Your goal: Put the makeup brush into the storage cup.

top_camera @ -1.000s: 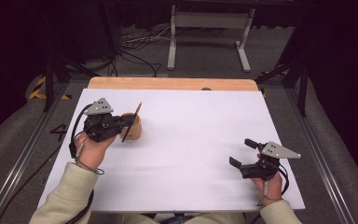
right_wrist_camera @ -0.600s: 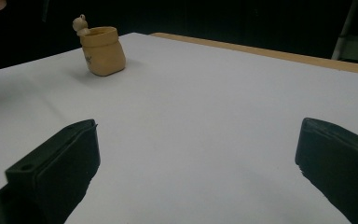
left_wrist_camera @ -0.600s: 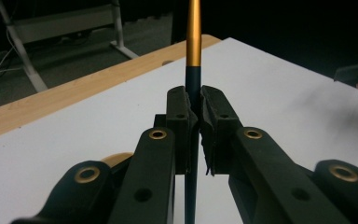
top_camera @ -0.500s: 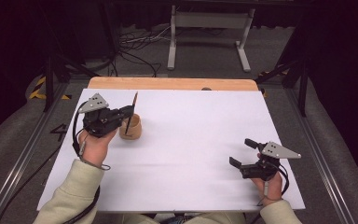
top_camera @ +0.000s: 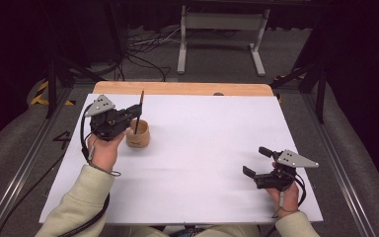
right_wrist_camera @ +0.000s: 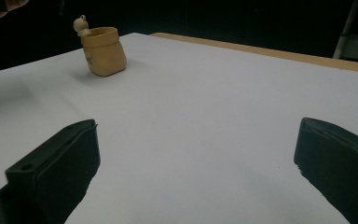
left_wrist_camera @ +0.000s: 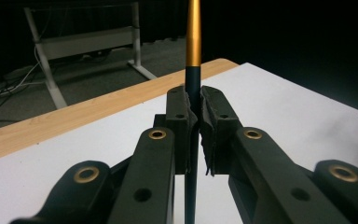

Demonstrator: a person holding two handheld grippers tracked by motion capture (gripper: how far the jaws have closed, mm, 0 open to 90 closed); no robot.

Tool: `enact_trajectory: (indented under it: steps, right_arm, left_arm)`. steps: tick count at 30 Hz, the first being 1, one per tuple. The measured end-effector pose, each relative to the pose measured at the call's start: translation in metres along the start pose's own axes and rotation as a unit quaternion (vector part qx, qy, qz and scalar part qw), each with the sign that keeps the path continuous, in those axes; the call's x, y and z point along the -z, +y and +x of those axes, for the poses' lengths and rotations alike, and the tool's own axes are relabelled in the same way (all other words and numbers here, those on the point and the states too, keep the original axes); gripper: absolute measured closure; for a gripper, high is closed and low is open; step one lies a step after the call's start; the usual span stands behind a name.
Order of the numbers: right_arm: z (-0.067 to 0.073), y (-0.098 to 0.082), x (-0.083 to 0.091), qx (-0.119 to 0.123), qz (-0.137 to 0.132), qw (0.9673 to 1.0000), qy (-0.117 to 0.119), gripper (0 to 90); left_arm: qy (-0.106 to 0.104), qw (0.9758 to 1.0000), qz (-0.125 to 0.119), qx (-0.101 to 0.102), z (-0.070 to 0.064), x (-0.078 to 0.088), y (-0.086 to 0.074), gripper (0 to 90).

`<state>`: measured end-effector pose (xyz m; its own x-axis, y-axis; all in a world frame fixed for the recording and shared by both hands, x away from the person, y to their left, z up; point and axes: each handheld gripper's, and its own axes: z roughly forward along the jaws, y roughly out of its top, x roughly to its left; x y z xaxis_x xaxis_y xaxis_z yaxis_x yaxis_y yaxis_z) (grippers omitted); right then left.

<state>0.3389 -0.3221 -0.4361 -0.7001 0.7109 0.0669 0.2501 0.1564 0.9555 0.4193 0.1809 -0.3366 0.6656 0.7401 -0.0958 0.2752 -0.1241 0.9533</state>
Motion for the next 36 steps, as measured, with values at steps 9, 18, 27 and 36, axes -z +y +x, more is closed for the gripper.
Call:
enact_trajectory:
  steps: [9,18,27,36]
  right_arm:
    - [0.0,0.0,0.0,-0.001,-0.001,1.0,0.002,0.5]
    - [0.0,0.0,0.0,-0.002,-0.002,1.0,0.003,0.5]
    - [0.0,0.0,0.001,-0.004,-0.003,1.0,0.004,0.6]
    - [0.0,0.0,0.001,-0.003,-0.004,1.0,0.005,0.7]
  left_arm:
    - [0.044,0.9989,-0.015,0.009,0.003,-0.008,0.0,82.5]
    - [0.071,0.9966,-0.031,0.026,0.007,-0.014,-0.002,82.3]
    - [0.103,0.9926,-0.041,0.049,0.011,-0.019,-0.005,82.2]
    - [0.105,0.9927,-0.039,0.044,0.012,-0.024,-0.012,82.2]
